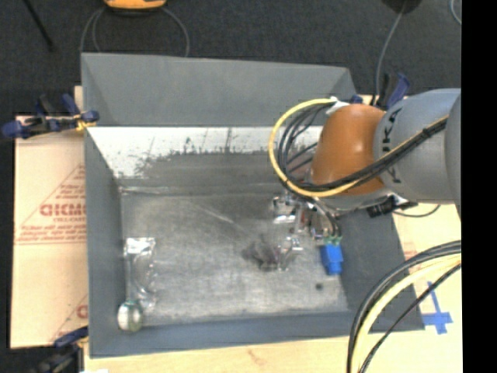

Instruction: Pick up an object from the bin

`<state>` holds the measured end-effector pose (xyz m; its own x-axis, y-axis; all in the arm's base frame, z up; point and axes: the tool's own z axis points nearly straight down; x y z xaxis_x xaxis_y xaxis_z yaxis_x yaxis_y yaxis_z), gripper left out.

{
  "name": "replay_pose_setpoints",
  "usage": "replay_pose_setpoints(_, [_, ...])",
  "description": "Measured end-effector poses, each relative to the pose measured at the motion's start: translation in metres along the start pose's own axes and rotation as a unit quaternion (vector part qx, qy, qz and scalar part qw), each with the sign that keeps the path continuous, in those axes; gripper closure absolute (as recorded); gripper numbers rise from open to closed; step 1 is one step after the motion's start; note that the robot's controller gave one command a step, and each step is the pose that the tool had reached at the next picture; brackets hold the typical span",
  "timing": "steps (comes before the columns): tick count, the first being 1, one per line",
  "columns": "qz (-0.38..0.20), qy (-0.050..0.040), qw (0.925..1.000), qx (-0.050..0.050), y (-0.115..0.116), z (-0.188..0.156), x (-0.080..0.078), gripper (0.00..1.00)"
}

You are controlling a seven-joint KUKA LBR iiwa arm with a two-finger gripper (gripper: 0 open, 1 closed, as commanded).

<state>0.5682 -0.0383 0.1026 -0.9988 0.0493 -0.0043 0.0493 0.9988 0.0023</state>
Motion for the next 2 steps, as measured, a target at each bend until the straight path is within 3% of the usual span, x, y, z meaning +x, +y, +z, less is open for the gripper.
replay_pose_setpoints(1, [0.049,0.0032,0.9988,0.000,0.008,-0.011,0.016,0.00])
replay_pose_setpoints(2, [0.145,-0.0024,0.9895,0.000,0.005,0.029,0.025,0.00])
